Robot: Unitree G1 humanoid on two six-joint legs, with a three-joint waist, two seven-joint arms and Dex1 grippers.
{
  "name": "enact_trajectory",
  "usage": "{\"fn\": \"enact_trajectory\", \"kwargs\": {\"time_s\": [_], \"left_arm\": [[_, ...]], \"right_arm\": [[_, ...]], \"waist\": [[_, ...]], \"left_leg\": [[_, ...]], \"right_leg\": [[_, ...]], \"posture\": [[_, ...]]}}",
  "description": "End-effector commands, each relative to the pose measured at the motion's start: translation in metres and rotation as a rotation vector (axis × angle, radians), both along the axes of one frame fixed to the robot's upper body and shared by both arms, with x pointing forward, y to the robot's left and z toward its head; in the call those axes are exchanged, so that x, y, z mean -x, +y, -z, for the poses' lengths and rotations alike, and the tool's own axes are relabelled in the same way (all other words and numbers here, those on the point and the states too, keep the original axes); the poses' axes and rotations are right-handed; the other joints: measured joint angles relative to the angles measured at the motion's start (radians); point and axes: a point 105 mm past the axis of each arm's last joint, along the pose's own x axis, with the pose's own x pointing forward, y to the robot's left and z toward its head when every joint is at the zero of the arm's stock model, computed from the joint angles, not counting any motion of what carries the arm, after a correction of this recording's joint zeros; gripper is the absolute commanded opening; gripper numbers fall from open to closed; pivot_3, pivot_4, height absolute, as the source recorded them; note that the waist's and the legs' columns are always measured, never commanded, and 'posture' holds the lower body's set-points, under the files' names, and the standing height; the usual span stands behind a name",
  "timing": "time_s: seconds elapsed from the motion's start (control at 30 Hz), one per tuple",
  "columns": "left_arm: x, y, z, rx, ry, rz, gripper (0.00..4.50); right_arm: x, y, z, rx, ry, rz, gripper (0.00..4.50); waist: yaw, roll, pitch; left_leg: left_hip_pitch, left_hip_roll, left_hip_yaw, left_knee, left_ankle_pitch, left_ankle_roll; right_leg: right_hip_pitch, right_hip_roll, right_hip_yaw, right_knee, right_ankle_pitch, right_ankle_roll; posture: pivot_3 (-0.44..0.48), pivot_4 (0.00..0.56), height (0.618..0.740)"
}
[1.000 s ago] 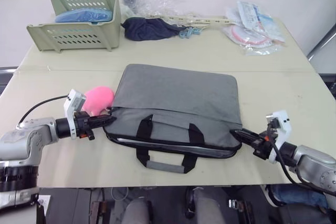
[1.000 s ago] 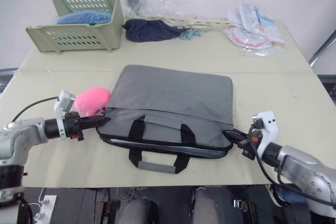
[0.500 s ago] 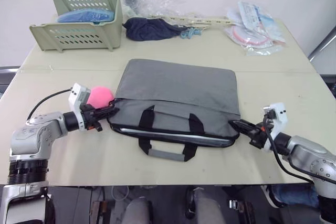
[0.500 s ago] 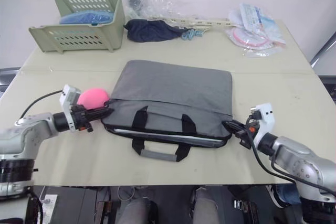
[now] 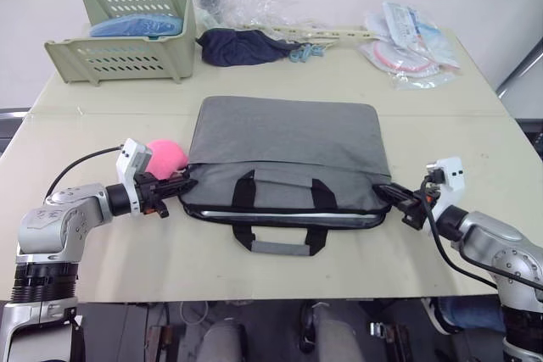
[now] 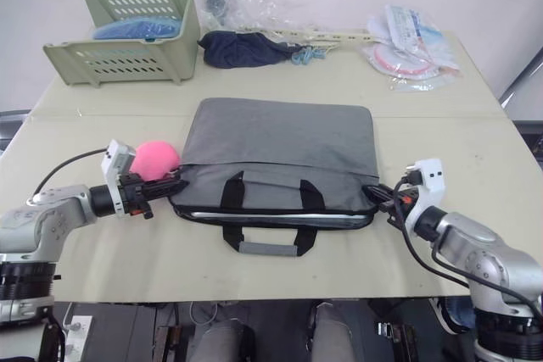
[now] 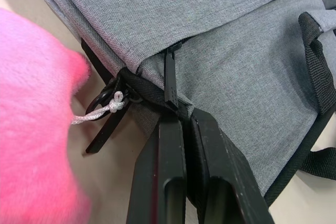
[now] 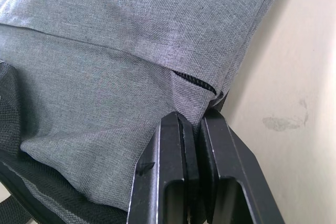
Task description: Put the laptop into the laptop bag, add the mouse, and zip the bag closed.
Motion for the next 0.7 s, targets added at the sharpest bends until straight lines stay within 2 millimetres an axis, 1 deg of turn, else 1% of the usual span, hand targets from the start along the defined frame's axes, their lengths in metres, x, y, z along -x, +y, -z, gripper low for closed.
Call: {"fn": "enact_trajectory", "kwargs": {"time_s": [0.03, 0.1, 0.13, 0.17, 0.2, 0.3, 0.33, 0.37, 0.43, 0.47, 0.57, 0.63, 0.7], "left_arm": [[0.003, 0.0, 0.002, -0.014, 0.004, 0.021, 0.02], [0.003, 0.0, 0.002, -0.016, 0.002, 0.022, 0.0], [0.004, 0.001, 0.001, -0.017, -0.016, 0.023, 0.54], [0.004, 0.002, 0.0, -0.011, -0.027, 0.018, 0.71], [0.006, 0.005, -0.002, -0.003, -0.035, 0.017, 0.98], [0.012, 0.02, -0.011, 0.021, -0.06, -0.013, 2.36], [0.013, 0.024, -0.014, 0.026, -0.066, -0.022, 2.76], [0.017, 0.031, -0.018, 0.034, -0.064, -0.033, 3.33], [0.027, 0.046, -0.022, 0.021, -0.06, -0.052, 4.28], [0.033, 0.054, -0.025, 0.009, -0.066, -0.06, 4.43], [0.043, 0.073, -0.039, -0.015, -0.129, -0.087, 4.43], [0.045, 0.085, -0.047, -0.041, -0.187, -0.119, 4.43], [0.046, 0.099, -0.048, -0.103, -0.228, -0.151, 4.43]], "right_arm": [[-0.002, 0.002, -0.009, -0.008, -0.034, -0.002, 0.42], [-0.002, 0.002, -0.009, -0.012, -0.034, -0.003, 1.27], [-0.001, 0.002, -0.01, -0.014, -0.036, -0.004, 1.83], [0.0, 0.001, -0.011, -0.018, -0.041, -0.005, 2.17], [0.001, -0.002, -0.012, -0.015, -0.049, -0.001, 2.61], [0.009, -0.009, -0.017, 0.055, -0.084, -0.01, 4.01], [0.011, -0.011, -0.018, 0.066, -0.091, -0.014, 4.42], [0.014, -0.015, -0.022, 0.088, -0.112, -0.016, 4.5], [0.021, -0.029, -0.031, 0.165, -0.165, -0.018, 4.5], [0.024, -0.036, -0.037, 0.182, -0.19, -0.017, 4.5], [0.033, -0.055, -0.05, 0.223, -0.242, -0.019, 4.5], [0.036, -0.066, -0.053, 0.276, -0.258, -0.023, 4.5], [0.038, -0.08, -0.051, 0.348, -0.263, -0.013, 4.5]], "waist": [[0.0, 0.0, 0.0], [0.0, 0.0, 0.0], [0.0, 0.0, 0.0], [0.0, 0.0, 0.0], [0.0, 0.0, 0.0], [0.0, 0.0, 0.0], [0.0, 0.001, 0.0], [0.0, 0.0, 0.0], [0.0, 0.001, 0.0], [0.0, 0.001, 0.0], [0.0, 0.001, 0.0], [0.002, 0.001, 0.0], [0.002, 0.001, 0.0]], "left_leg": [[0.0, 0.0, 0.0, 0.0, 0.0, 0.0], [0.0, 0.0, 0.0, 0.0, 0.0, 0.0], [0.0, 0.0, 0.0, 0.0, 0.0, 0.0], [0.0, 0.0, 0.0, 0.0, 0.0, 0.0], [0.0, 0.0, 0.0, 0.0, 0.0, 0.0], [0.0, 0.0, 0.0, 0.0, 0.0, 0.0], [-0.001, 0.0, 0.0, 0.0, 0.0, 0.0], [-0.001, 0.0, 0.0, -0.001, 0.0, 0.0], [-0.001, 0.0, 0.0, -0.002, 0.0, 0.0], [-0.001, 0.0, 0.0, -0.002, 0.0, 0.0], [-0.001, 0.0, 0.001, -0.003, 0.0, 0.0], [0.0, 0.0, 0.001, -0.003, 0.0, 0.0], [0.0, 0.0, 0.001, -0.003, 0.0, 0.0]], "right_leg": [[0.0, 0.0, 0.0, 0.0, 0.0, 0.0], [0.0, 0.0, 0.0, 0.0, 0.0, 0.0], [0.0, 0.0, 0.0, 0.0, 0.0, 0.0], [0.0, 0.0, 0.0, 0.0, 0.0, 0.0], [0.0, 0.0, 0.0, 0.0, 0.0, 0.0], [0.0, 0.0, 0.0, 0.0, 0.0, 0.0], [-0.001, 0.0, 0.0, -0.001, 0.0, 0.0], [-0.001, 0.0, 0.0, -0.001, 0.0, 0.0], [-0.001, 0.0, 0.0, -0.002, 0.0, 0.0], [-0.001, 0.0, 0.0, -0.002, 0.0, 0.0], [-0.001, 0.0, 0.0, -0.003, 0.0, 0.0], [-0.001, 0.0, 0.0, -0.003, 0.0, 0.0], [-0.001, 0.0, 0.0, -0.003, 0.0, 0.0]], "posture": [[0.0, 0.15, 0.74], [0.0, 0.15, 0.74], [0.0, 0.15, 0.74], [0.0, 0.15, 0.74], [0.0, 0.15, 0.74], [0.0, 0.15, 0.74], [0.0, 0.15, 0.74], [0.0, 0.15, 0.74], [0.0, 0.15, 0.74], [0.0, 0.15, 0.74], [0.0, 0.15, 0.74], [0.0, 0.15, 0.74], [0.0, 0.15, 0.74]]}}
